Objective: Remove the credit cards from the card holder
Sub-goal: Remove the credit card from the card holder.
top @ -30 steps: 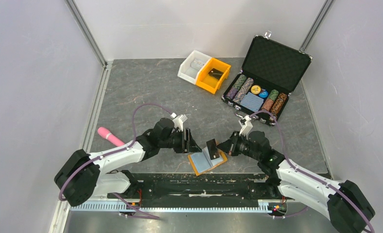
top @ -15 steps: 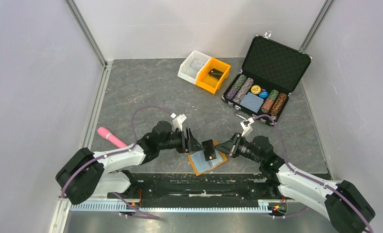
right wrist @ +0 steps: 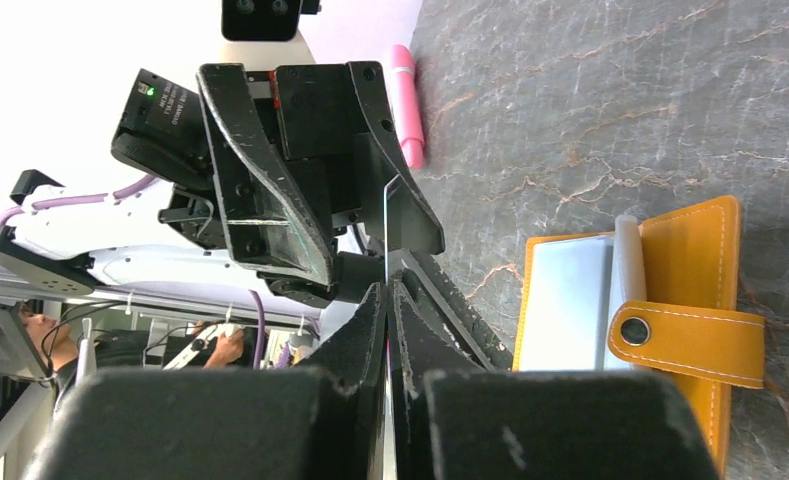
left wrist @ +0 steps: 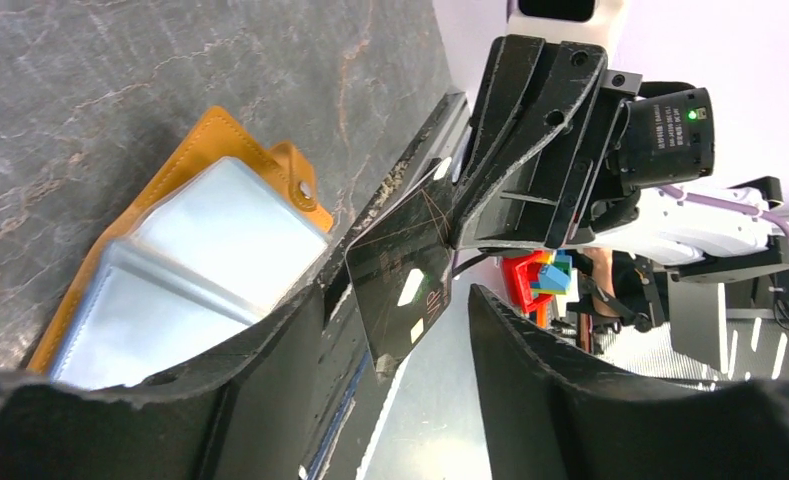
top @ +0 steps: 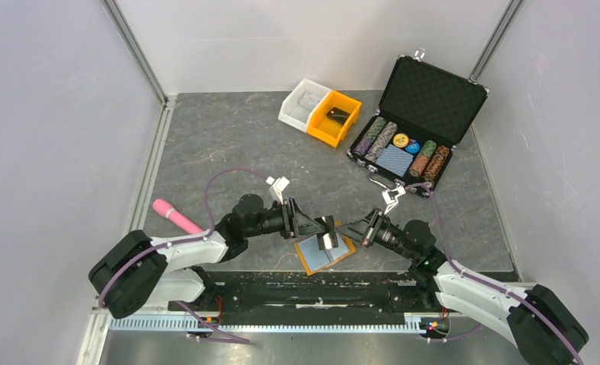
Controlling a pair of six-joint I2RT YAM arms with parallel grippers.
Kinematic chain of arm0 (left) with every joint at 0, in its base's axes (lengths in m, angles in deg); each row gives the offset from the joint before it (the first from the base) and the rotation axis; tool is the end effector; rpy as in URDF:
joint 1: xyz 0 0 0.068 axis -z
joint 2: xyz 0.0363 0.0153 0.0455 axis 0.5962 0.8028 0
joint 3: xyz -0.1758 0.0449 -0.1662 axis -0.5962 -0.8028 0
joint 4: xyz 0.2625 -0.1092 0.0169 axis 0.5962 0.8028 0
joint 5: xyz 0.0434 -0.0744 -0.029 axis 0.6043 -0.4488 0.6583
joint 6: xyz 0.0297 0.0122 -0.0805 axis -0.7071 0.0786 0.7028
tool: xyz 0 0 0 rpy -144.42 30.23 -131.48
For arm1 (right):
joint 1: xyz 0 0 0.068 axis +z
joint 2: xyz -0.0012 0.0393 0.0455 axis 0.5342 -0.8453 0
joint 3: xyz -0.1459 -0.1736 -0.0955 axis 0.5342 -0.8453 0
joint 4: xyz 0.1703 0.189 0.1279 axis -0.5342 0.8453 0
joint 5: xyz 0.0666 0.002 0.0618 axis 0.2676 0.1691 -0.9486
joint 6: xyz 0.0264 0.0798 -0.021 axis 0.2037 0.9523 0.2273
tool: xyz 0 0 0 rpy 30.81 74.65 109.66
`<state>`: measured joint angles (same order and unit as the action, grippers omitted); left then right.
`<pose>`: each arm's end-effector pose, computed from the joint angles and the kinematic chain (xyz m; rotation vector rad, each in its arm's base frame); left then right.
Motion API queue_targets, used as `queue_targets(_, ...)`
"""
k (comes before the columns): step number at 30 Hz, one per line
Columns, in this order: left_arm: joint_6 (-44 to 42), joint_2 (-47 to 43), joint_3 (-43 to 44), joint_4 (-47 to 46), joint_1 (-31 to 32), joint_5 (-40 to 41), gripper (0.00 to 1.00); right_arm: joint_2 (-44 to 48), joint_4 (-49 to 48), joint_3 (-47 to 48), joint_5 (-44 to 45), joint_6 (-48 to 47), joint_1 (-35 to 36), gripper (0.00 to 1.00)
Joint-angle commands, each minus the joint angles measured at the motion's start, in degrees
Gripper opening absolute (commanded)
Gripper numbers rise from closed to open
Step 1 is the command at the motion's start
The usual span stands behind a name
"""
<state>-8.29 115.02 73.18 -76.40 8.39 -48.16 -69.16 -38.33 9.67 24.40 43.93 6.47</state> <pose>0.1840 -0.2331 0.1295 0.1374 2.1533 -1.6143 0.1665 0.1668 0.1285 0.1228 1.8932 1.6056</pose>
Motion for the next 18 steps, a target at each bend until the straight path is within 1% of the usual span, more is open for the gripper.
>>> queue_targets(1, 4.70, 2.14, -0.63, -9.89, 0.62, -2.00, 0.56, 0.50, -5.35, -0.60, -0.97, 1.63, -0.11, 0.00)
queue_targets(4, 6.47, 3.90, -1.02, -13.45, 0.71, -3.36, 0.42, 0.52, -5.48, -0.60, -1.31, 1.42, -0.17, 0.00)
queue_targets(5, 6.97, 4.23, -1.22, -14.32, 0.71, -3.63, 0.38, 0.46, -5.44, -2.12, -1.55, 1.16, -0.18, 0.00)
queue_targets(7, 7.23, 4.59, -1.34, -14.73, 0.79, -4.08, 0.27, 0.20, -5.31, -2.17, -2.08, 0.25, -0.18, 0.00)
queue_targets(9, 7.23, 4.41, -1.57, -14.66, 0.80, -4.27, 0.15, -0.02, -4.08, -1.73, -3.30, -1.99, -0.22, 0.06)
queue_targets(10, 7.13, 4.11, -1.68, -14.49, 0.78, -4.48, 0.11, -0.07, -2.01, -1.30, -3.88, -4.48, -0.33, 0.09)
queue_targets(12, 6.08, 3.06, -1.61, -12.46, 0.76, -4.78, 0.07, 0.69, 7.53, 3.43, -4.41, -13.00, -0.94, 0.14)
queue_targets(14, 3.10, 0.69, -0.52, -6.13, 0.78, -5.23, 0.03, 3.34, 17.86, 6.86, -2.46, -22.75, -1.47, 0.21)
queue_targets(18, -5.11, -4.78, 1.62, 8.51, 0.79, -5.32, 0.02, 7.98, 27.59, 14.73, -3.33, -32.85, -2.31, 0.31)
